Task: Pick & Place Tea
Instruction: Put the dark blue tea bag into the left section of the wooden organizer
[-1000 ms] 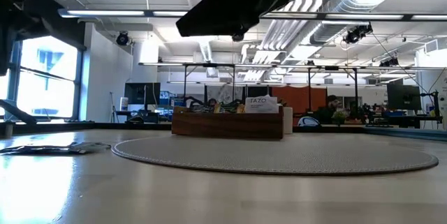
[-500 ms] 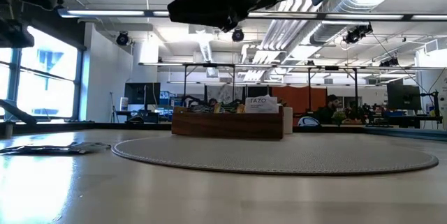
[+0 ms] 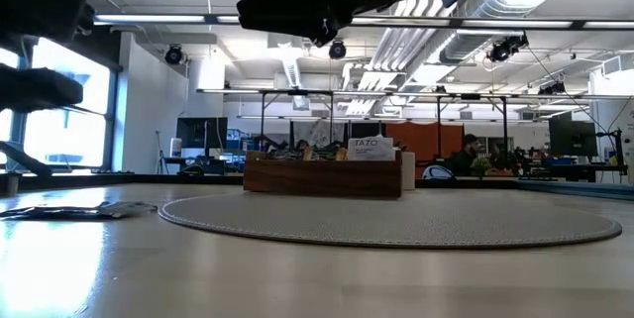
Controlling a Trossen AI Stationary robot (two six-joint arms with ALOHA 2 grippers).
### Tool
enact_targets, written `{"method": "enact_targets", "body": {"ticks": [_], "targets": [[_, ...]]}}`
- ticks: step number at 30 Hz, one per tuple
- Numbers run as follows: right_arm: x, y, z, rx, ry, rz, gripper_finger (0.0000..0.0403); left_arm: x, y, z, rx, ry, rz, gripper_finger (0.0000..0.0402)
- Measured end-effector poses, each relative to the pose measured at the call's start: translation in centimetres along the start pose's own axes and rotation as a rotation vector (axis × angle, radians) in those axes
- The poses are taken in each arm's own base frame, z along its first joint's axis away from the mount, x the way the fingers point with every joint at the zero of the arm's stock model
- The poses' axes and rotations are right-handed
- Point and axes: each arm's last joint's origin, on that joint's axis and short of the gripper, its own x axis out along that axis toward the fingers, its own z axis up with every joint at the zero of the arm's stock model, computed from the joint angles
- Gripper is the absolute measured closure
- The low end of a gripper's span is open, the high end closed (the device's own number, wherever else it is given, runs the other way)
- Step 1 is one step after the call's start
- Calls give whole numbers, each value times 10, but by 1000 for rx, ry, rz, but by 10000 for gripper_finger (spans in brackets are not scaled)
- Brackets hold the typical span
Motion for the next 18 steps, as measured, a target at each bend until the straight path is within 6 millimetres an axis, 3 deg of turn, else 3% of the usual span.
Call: {"method": "enact_targets", "body": {"ticks": [5,13,18], "targets": [[0,1,-2,28,17,3,263,16,-1,0,109,43,25,268],[0,1,-4,57,38,1,263,20,0,-1,147,48,55,268],[0,1,-4,58,39,1,263,17,-3,5,0,4,82,268]]}}
